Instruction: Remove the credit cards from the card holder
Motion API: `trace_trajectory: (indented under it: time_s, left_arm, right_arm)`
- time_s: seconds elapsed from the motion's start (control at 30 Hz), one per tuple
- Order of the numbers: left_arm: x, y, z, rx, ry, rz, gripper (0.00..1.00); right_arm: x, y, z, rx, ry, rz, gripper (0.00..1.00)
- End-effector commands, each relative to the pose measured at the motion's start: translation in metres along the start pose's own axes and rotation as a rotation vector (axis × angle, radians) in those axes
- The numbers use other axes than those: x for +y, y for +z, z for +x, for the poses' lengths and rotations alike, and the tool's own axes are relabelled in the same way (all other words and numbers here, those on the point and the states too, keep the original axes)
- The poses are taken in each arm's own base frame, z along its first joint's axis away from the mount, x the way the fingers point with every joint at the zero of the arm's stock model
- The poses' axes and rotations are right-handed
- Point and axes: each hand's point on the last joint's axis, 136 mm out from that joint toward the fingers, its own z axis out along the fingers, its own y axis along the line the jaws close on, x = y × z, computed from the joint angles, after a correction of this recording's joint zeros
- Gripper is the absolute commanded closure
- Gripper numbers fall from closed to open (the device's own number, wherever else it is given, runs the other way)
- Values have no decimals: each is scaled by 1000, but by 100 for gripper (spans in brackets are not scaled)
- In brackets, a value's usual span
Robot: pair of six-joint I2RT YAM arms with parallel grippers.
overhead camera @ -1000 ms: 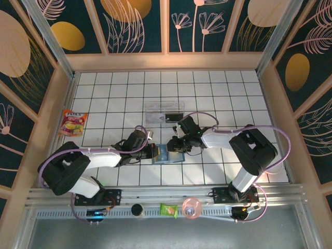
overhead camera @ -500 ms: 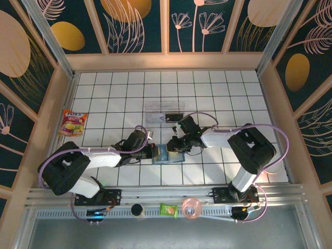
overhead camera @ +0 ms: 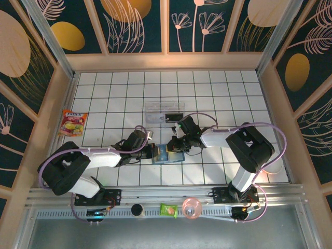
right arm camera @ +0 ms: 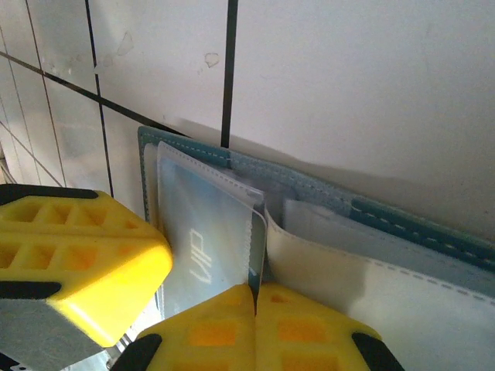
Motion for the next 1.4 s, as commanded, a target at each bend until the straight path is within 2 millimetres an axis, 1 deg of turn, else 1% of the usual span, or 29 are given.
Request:
trace_trajectory:
  time_s: [0.0, 0.1, 0.27, 0.5, 0.6, 0.67, 0.7, 0.77, 0.8, 0.93, 0.97, 1.03, 1.07, 1.13, 1.3, 1.33, 1.37]
  left_arm:
    - [15, 1, 15, 40, -22, -51, 100]
    - [17, 0, 15, 36, -25, -54, 100]
    - [17, 0, 17, 42, -29, -52, 100]
    - [16, 3, 18, 52, -27, -44, 100]
    - [13, 1, 16, 43, -19, -34, 100]
    - [7, -3, 12, 26, -3, -10, 100]
    - [3, -5, 9, 14, 2, 4, 96]
    - [-7, -10, 3, -12, 16, 39, 83]
    - [-10, -11, 2, -18, 23, 51, 79]
    - [-22, -15, -4, -36, 38, 97, 69]
    - [-23, -16, -4, -36, 39, 101, 68]
    - [-22, -14, -3, -29, 39, 99, 69]
    - [-21, -12, -2, -22, 37, 95, 72]
    - [-19, -8, 0, -7, 34, 85, 79]
    - [-15, 1, 1, 16, 32, 64, 80]
    - [-13, 2, 1, 18, 31, 55, 81]
    - [-12, 2, 0, 18, 27, 44, 85]
  right_arm:
    - [-5, -3, 8, -1, 9, 23, 100]
    - [-10, -13, 7, -31, 17, 56, 100]
    - [-22, -25, 11, -54, 39, 102, 100]
    - [-37, -29, 18, -57, 51, 153, 100]
    - [-32, -26, 19, -53, 34, 135, 100]
    - [-20, -23, 17, -47, -8, 105, 100]
    - [-14, -22, 16, -43, -29, 93, 100]
    - [-1, -17, 13, -32, -70, 78, 100]
    - [3, -15, 12, -30, -81, 74, 100]
    - [11, -8, 8, -24, -100, 66, 100]
    - [11, -7, 6, -28, -101, 72, 96]
    - [10, -6, 6, -32, -99, 80, 90]
    - [9, -6, 6, -34, -97, 83, 89]
    - [6, -5, 7, -32, -90, 94, 88]
    - [1, -3, 8, -31, -81, 114, 85]
    - [-1, -4, 8, -32, -80, 124, 85]
    - [-4, -4, 7, -38, -79, 140, 85]
